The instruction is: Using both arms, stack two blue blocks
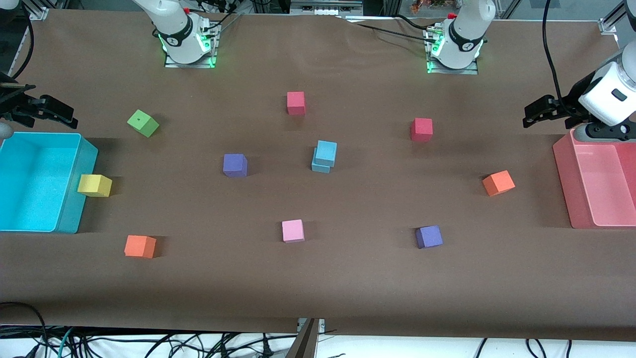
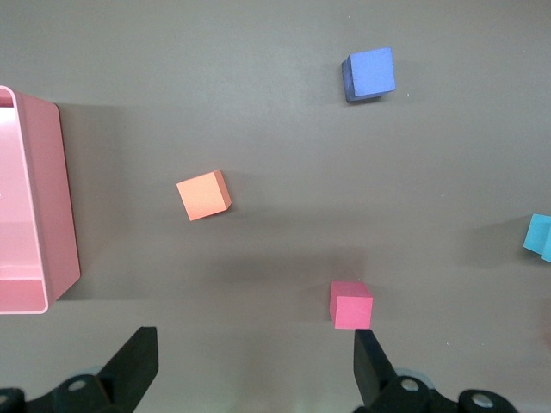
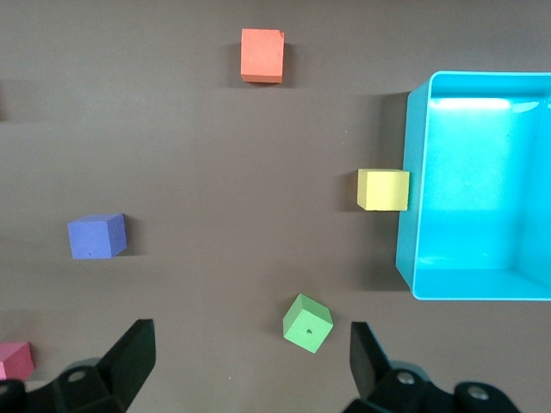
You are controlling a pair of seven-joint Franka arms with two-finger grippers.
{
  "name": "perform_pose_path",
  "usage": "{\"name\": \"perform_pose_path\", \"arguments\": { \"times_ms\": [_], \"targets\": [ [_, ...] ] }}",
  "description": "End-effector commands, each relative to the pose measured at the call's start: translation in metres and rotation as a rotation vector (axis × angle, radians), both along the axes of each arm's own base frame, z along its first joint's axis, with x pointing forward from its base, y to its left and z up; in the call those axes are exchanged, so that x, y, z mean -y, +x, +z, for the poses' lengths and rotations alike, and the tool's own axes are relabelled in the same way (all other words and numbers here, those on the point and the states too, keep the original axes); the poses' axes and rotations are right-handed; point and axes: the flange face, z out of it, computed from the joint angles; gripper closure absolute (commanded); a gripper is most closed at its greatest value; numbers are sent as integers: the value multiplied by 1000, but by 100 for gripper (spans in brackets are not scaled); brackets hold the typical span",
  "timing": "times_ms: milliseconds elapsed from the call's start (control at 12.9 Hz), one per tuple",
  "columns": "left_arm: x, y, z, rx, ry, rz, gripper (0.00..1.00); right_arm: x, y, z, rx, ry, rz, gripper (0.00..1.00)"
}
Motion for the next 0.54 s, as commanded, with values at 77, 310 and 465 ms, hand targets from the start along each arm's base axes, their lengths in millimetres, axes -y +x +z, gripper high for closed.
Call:
{"name": "perform_pose_path", "arguments": {
  "times_ms": [77, 310, 465],
  "targets": [
    [2, -5, 6, 8, -22, 3, 0, 5, -3, 4, 13, -14, -4, 0],
    [-1, -6, 7, 8, -20, 10, 0, 2, -1, 1, 9, -14, 2, 0],
    [-4, -6, 7, 5, -18, 13, 0, 2, 1, -2, 6, -13, 2, 0]
  ]
}}
